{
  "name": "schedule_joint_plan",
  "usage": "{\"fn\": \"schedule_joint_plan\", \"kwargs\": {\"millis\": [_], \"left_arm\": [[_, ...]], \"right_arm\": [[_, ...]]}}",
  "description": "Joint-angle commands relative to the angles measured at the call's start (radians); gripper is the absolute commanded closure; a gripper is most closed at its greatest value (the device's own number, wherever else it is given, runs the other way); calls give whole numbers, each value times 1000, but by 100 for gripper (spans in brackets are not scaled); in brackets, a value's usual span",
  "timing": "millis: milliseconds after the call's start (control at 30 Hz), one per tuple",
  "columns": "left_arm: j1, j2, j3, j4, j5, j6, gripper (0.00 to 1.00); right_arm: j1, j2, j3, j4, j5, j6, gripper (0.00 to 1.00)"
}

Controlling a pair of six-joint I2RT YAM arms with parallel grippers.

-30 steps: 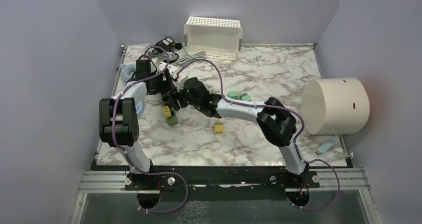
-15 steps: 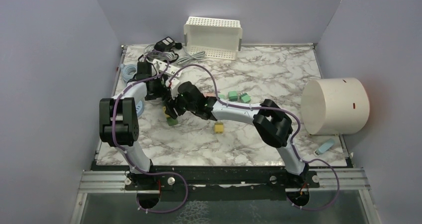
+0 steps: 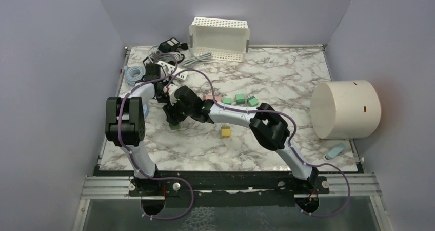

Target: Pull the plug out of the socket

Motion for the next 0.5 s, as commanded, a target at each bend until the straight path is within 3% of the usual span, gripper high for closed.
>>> {"fn": "schedule_joint_plan", "kwargs": {"millis": [0,200,367,433,467], "left_arm": [[-6,84,-14,-6,-89,1,100],[-19,89,-35,-7,-183,-77,100],[-23,108,-41,-8,-178,-124,100],[-23,114,-44,-7,-173,-140,100],[-23,117,-45,-6,-170,-145,100]], "right_arm": [[14,59,63,-75,40,26,36],[16,77,81,-48,116,84,36],[21,111,106,-36,202,112,41],[22,128,113,-30,226,118,47],[22,134,114,-28,232,117,58]]}}
